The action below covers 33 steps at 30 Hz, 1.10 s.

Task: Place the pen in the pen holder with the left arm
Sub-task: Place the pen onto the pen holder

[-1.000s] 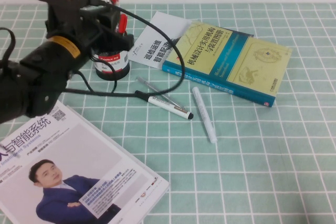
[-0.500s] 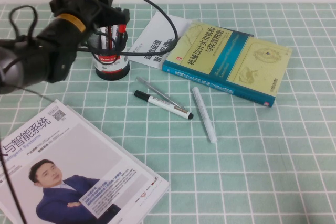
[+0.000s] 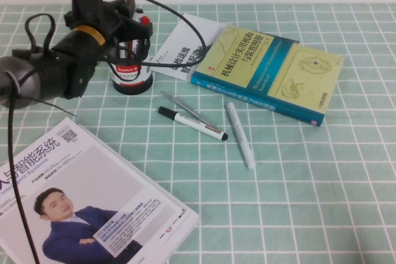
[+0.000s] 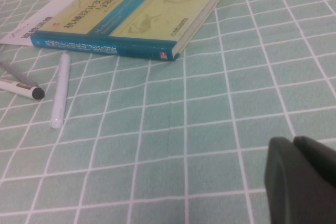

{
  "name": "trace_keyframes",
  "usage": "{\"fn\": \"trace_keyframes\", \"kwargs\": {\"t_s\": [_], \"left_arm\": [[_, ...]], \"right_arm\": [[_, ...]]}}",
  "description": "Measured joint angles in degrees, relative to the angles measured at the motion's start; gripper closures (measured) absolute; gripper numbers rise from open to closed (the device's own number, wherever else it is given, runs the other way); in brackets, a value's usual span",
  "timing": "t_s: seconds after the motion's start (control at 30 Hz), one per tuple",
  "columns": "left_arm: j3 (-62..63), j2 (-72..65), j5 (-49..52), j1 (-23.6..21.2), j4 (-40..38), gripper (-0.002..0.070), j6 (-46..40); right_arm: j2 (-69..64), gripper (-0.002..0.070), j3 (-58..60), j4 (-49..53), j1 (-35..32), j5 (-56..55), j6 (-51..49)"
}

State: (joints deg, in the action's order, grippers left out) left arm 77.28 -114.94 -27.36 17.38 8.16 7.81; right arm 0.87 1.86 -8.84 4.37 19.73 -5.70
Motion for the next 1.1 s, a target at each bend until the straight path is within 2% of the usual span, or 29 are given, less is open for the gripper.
{"fn": "trace_keyframes", "kwargs": {"t_s": [0.5,1.1], "left_arm": [[0.0,0.0,1.3,-2.8,-2.2,0.0606,0.0],[0.1,-4.4,-2.4,-2.9,-2.6,0.0606,3.5]], "right_arm": [[0.0,0.0696,0.0,0.0,0.0,0.0,0.0],[0.0,0.0696,0.0,0.0,0.0,0.0,0.0]]}}
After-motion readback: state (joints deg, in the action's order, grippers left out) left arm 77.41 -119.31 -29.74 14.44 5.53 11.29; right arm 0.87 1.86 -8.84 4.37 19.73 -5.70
